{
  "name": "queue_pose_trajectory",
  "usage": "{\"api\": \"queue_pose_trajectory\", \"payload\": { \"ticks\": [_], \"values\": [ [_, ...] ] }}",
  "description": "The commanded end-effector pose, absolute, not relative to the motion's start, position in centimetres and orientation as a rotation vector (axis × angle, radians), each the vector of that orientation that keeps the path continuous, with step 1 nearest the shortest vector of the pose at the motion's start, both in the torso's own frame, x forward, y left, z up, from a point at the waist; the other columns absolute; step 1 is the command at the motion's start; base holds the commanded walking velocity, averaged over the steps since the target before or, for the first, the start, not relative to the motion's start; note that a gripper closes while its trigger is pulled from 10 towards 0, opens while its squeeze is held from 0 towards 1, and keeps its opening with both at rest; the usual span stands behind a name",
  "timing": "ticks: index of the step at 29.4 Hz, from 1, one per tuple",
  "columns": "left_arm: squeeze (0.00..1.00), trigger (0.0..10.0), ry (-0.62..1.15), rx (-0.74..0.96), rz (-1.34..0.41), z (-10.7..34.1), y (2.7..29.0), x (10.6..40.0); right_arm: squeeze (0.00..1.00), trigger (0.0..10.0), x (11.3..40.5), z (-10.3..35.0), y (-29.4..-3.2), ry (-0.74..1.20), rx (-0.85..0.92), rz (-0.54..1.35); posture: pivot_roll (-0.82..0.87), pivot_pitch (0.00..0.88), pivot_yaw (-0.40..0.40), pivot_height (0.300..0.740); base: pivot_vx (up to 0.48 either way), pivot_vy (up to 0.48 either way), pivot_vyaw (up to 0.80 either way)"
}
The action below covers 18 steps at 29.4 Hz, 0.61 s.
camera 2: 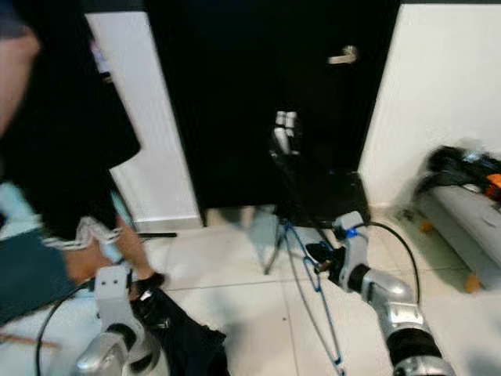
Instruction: Hang hanger
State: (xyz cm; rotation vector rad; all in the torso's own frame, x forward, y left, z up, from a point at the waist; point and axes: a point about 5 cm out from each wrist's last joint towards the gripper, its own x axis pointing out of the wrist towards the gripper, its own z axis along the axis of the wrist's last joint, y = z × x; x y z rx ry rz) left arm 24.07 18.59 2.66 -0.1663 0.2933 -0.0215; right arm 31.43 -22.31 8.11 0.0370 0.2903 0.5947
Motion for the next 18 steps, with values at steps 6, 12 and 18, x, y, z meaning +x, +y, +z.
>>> {"api": "queue_pose_trajectory", "payload": {
  "ticks": [6, 12, 18],
  "values": [
    [0.0, 10.0, 0.279, -0.138, -0.02, 2.93, 18.79, 24.35, 0.0, 10.0, 31.48, 8.27, -21.87, 0.29, 0.025, 0.632, -0.07, 0.0, -0.007, 0.74, 0.0, 0.0, 0.8],
    [0.0, 10.0, 0.279, -0.131, -0.016, 2.92, 18.75, 24.29, 0.0, 10.0, 31.33, 7.41, -21.4, 0.324, 0.006, 0.636, -0.06, 0.0, -0.011, 0.74, 0.0, 0.0, 0.8],
    [0.0, 10.0, 0.254, -0.135, 0.006, 3.31, 18.34, 24.78, 0.0, 10.0, 31.54, 7.59, -21.56, 0.337, -0.001, 0.65, -0.07, 0.0, -0.037, 0.74, 0.0, 0.0, 0.8]
  ]
}}
